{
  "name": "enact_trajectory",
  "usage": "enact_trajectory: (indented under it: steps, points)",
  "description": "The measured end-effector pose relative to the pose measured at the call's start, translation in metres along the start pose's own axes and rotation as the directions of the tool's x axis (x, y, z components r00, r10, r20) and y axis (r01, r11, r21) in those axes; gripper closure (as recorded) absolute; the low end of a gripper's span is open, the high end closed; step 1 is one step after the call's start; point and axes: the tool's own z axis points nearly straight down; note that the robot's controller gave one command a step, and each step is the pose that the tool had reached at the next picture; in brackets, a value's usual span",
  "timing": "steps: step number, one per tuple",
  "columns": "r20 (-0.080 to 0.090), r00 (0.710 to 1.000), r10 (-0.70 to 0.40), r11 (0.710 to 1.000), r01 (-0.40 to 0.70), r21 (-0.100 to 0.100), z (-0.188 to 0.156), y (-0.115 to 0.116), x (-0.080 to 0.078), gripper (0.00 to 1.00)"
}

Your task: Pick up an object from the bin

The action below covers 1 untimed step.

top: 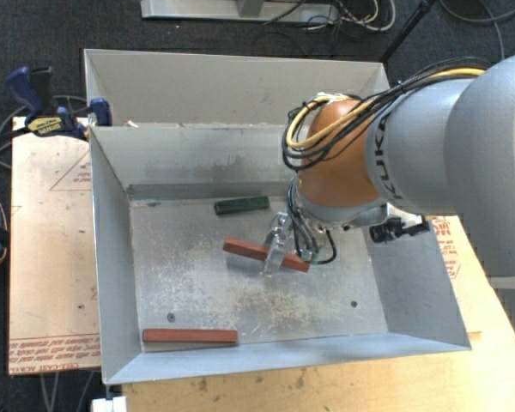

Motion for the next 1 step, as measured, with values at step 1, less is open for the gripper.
enact_trajectory:
  steps: [1]
  points:
    - [0.0,1.0,-0.001,1.0,0.001,0.0,-0.0116,0.0004,-0.0008,1.0]
